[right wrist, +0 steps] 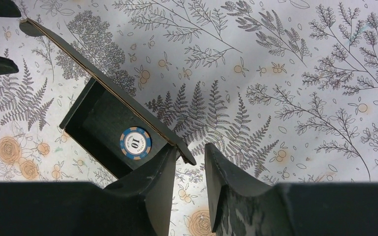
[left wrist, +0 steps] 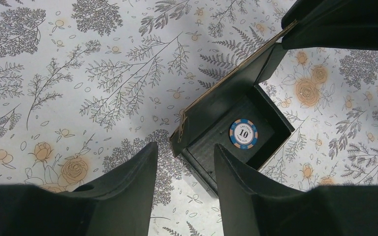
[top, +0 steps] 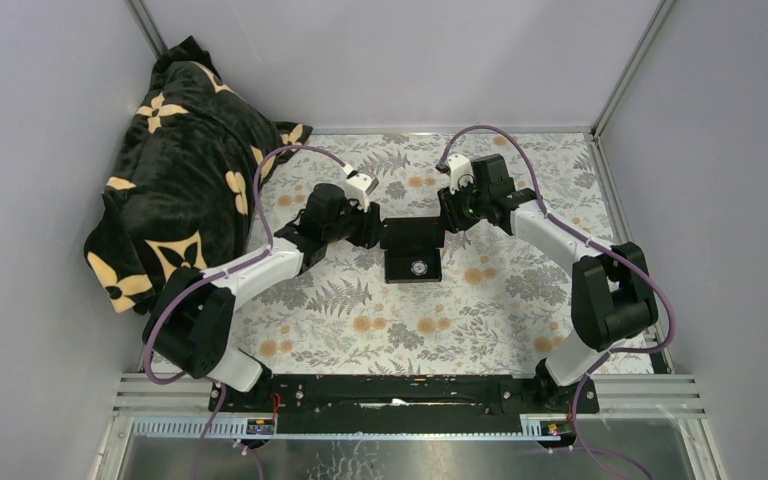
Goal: Fold the paper box
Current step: Close the paper box at the center of the board.
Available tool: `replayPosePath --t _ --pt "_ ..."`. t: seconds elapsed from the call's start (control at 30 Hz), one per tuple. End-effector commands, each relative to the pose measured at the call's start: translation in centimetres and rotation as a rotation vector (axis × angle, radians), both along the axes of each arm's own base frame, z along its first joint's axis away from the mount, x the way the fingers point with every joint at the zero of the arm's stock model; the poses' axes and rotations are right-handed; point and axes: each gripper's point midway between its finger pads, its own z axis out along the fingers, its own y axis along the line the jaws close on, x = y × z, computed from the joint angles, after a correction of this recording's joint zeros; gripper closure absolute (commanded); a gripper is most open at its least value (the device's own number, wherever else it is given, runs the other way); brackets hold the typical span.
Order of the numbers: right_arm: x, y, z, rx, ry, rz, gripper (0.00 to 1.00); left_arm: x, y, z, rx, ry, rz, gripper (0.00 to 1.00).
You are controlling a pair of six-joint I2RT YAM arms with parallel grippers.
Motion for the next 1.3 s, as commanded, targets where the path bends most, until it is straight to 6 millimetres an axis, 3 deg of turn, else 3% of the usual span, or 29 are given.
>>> replayPosePath --t 0.0,0.43,0.87,1.27 --pt "1.3 1.0 1.9 0.041 -0.058 0.031 0.65 1.2 -0.5 1.8 -0.026 -0.074 -0.020 0.48" --pt "1.1 1.2 1.5 0.048 -0.038 0.037 0.66 1.5 -0.7 0.9 -0.011 -0.059 -0.044 0.50" --pt "0.9 1.4 1.8 0.059 -0.039 0.042 0.68 2.9 -1.1 0.9 -0.002 -0.070 -0.066 0.58" --pt "0.7 1.6 2.0 0.070 -0.035 0.050 0.71 2.5 -0.9 0.1 -0.020 -0.043 -0.097 0.65"
